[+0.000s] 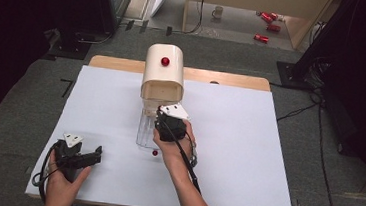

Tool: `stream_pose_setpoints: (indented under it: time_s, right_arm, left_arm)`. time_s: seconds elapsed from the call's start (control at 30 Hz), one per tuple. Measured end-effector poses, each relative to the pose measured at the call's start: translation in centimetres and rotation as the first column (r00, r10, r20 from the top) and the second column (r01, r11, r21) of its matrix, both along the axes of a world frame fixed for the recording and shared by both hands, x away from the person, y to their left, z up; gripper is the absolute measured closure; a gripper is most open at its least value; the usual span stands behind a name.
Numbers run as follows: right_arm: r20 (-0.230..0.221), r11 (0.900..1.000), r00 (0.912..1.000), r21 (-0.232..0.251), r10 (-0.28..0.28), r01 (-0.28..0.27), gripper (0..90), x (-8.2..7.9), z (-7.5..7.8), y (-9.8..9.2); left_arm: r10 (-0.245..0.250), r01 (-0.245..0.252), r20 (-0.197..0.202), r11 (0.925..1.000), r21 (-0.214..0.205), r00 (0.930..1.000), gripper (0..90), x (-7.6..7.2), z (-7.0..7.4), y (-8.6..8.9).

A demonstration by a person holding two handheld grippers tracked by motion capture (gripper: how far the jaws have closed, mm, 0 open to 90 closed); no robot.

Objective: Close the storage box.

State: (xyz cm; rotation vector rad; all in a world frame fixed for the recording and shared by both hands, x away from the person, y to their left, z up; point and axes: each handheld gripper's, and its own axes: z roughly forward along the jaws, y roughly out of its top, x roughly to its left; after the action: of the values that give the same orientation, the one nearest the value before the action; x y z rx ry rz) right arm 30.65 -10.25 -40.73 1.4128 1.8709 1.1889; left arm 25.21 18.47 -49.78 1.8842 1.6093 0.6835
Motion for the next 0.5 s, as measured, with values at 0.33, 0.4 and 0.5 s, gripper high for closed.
stream_pose_setpoints:
  time_s: [0.33,0.4,0.5]
  right_arm:
    - [-0.005,0.9999,1.0000,0.012,0.001,0.000,78.9,0.7,0.1,0.3]
    - [-0.006,0.9999,1.0000,0.012,0.006,-0.006,79.0,0.8,0.1,0.7]
    - [-0.004,1.0000,1.0000,0.008,0.004,-0.004,79.1,0.9,0.0,1.0]
  left_arm:
    - [0.000,0.000,0.000,1.0000,0.001,1.0000,7.3,0.0,0.0,0.0]
    - [0.000,0.000,0.000,1.0000,0.000,1.0000,7.3,0.0,0.0,0.0]
    - [-0.001,0.001,0.000,1.0000,0.001,1.0000,7.3,0.0,0.0,0.0]
